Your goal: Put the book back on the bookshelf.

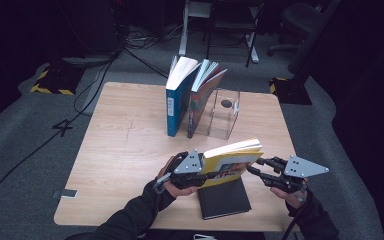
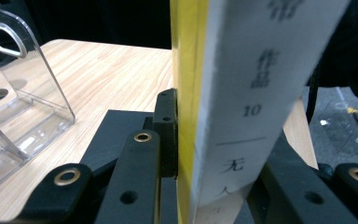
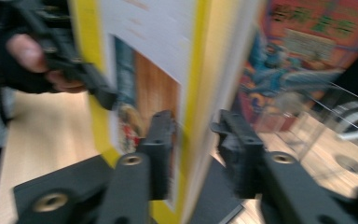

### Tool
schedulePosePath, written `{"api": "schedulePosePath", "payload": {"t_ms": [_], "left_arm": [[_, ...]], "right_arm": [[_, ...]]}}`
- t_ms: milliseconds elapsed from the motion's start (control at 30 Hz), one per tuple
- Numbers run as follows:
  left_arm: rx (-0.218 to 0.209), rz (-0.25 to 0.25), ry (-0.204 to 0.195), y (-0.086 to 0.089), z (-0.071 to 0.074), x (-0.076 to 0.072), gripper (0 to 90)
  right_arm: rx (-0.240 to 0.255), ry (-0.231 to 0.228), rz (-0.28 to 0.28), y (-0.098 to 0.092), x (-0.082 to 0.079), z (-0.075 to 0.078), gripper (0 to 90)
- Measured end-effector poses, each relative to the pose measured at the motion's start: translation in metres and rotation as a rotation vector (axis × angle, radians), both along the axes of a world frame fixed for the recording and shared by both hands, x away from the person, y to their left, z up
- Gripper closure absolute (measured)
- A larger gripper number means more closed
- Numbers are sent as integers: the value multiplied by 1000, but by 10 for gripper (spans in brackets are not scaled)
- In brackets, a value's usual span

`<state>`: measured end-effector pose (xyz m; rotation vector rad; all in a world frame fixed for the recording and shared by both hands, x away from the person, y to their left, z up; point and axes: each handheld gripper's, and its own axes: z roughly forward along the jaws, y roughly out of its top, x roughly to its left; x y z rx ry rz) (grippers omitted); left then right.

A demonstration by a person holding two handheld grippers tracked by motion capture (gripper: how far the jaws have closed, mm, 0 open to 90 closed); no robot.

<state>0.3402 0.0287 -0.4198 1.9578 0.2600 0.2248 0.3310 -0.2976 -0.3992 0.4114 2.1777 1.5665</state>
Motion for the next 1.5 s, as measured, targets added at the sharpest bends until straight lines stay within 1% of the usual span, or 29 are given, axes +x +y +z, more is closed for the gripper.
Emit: {"api": "schedulePosePath", "payload": {"t_ms": [67,100,133,167,200,267,333,367,400,433,467,500,567,633,700,733,767,800,967,1000,1033,1100,1167,1267,1367,1400,1433,1467,1500], "left_arm": [[-4,-6,8,0,0,-1,743],[2,-7,1,0,0,-1,743],[6,-9,-2,0,0,-1,743],[6,-15,-2,0,0,-1,743],[3,-17,-1,-1,0,-1,741],[-2,-14,9,-1,1,-1,727],[-22,1,11,0,4,-1,673],[-31,-3,13,0,7,-1,665],[-45,6,12,1,10,-1,657],[-50,30,17,1,14,0,635],[-57,33,23,0,15,0,623],[-71,26,23,0,18,0,624],[-81,39,10,-1,24,0,614],[-100,40,7,-3,29,0,600],[-102,43,0,-4,32,0,586],[-105,33,-1,-6,36,0,585],[-105,33,-1,-6,36,0,583],[-104,36,-3,-9,42,1,580],[-98,27,-15,-14,50,2,572],[-103,17,-19,-15,52,2,585],[-94,12,-26,-17,53,1,634],[-71,12,-48,-20,55,0,695],[-68,6,-49,-20,55,0,729],[-59,17,-55,-21,56,1,742],[-51,28,-48,-20,57,4,745],[-39,42,-45,-21,59,6,746],[-39,42,-45,-21,59,6,746],[-33,61,-43,-21,60,9,747],[-33,61,-43,-21,60,9,748]], "right_arm": [[-9,17,-32,-1,1,-4,533],[-8,25,-40,-1,2,-5,501],[-6,38,-43,1,3,-7,480],[-8,57,-34,3,5,-8,472],[-15,64,-22,5,6,-10,459],[-27,73,-3,12,7,-14,480],[-47,70,6,18,6,-18,506],[-56,67,7,21,5,-18,502],[-54,61,4,22,5,-19,504],[-52,61,1,22,5,-19,513],[-49,65,1,21,6,-19,527],[-44,68,2,21,6,-19,536],[-43,67,-3,21,6,-19,541],[-40,68,-2,21,6,-19,537],[-41,69,-3,22,6,-19,537],[-41,70,-1,21,6,-19,537],[-40,71,0,21,7,-19,537],[-41,72,1,21,7,-19,537],[-42,70,-1,22,7,-19,533],[-43,70,-1,22,7,-19,532],[-43,70,-1,22,7,-19,531],[-42,76,-1,22,7,-19,517],[-45,78,-3,22,8,-19,494],[-53,82,-12,20,9,-20,455],[-51,91,-13,18,10,-20,451],[-49,97,-22,15,12,-20,449],[-49,97,-22,15,12,-20,449],[-44,111,-22,12,13,-21,447],[-44,111,-22,12,13,-21,447]]}}
